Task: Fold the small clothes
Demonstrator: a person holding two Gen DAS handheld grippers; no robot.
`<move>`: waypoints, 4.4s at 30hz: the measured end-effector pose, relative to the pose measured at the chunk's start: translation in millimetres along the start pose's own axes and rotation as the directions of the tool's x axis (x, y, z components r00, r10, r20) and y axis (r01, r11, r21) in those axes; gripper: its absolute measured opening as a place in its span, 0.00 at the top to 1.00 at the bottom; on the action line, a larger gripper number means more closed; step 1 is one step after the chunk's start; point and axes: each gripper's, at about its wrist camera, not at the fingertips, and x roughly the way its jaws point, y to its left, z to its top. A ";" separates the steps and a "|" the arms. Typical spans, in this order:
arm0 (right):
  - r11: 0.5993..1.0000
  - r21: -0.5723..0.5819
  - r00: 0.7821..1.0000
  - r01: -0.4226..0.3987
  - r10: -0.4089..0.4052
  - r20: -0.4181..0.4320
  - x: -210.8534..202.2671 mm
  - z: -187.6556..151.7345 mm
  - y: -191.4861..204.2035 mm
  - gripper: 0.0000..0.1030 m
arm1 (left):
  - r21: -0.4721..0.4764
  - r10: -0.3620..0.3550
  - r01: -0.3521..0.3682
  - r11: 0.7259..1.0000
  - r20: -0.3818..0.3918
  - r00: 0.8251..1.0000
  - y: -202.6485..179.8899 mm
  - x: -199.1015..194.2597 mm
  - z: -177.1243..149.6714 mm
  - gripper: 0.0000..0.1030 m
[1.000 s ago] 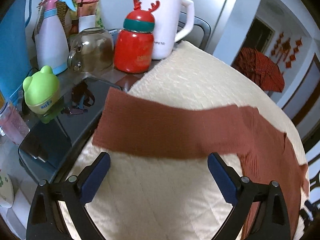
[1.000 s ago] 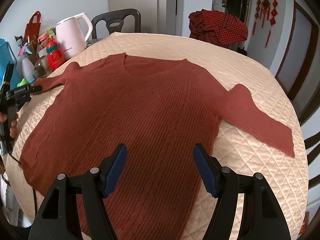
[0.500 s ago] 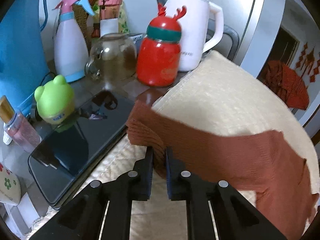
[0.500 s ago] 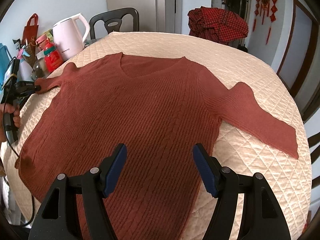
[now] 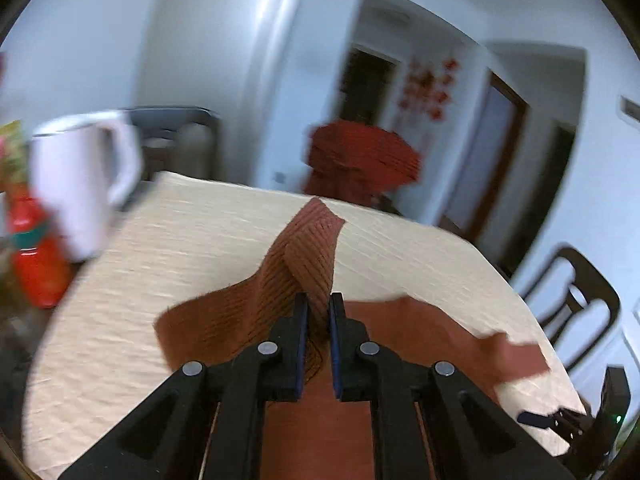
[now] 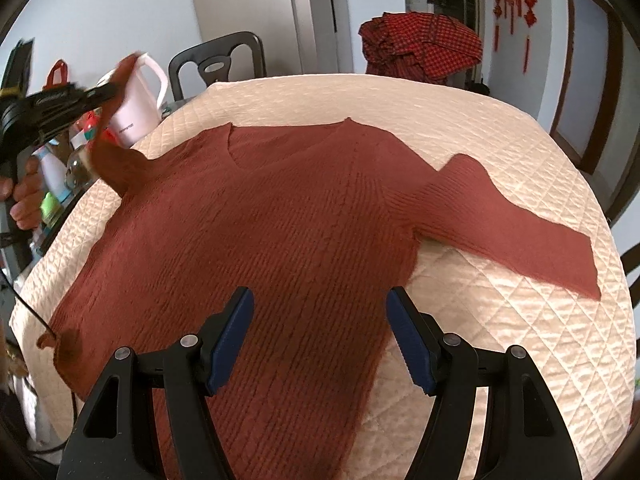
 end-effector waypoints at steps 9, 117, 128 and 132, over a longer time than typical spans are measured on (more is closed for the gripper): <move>0.995 0.088 0.999 -0.047 0.045 0.019 -10.8 -0.8 -20.5 0.33 | -0.054 -0.129 0.121 0.991 -0.193 0.973 0.7 23.1 -41.8 0.57; 0.916 0.400 0.997 -0.039 0.009 0.077 -24.9 -20.1 -117.6 0.61 | 0.058 0.093 -0.082 0.995 -0.216 0.972 27.7 -40.5 -102.9 0.37; 0.790 0.612 0.993 0.033 -0.096 0.070 -21.6 -25.2 -188.4 0.60 | 0.058 0.073 -0.061 0.996 -0.230 0.970 21.5 -7.7 -92.4 0.37; 0.744 0.668 0.993 0.014 -0.091 0.081 -13.9 -23.1 -204.0 0.60 | 0.059 0.071 -0.057 0.997 -0.259 0.963 20.6 0.7 -99.3 0.37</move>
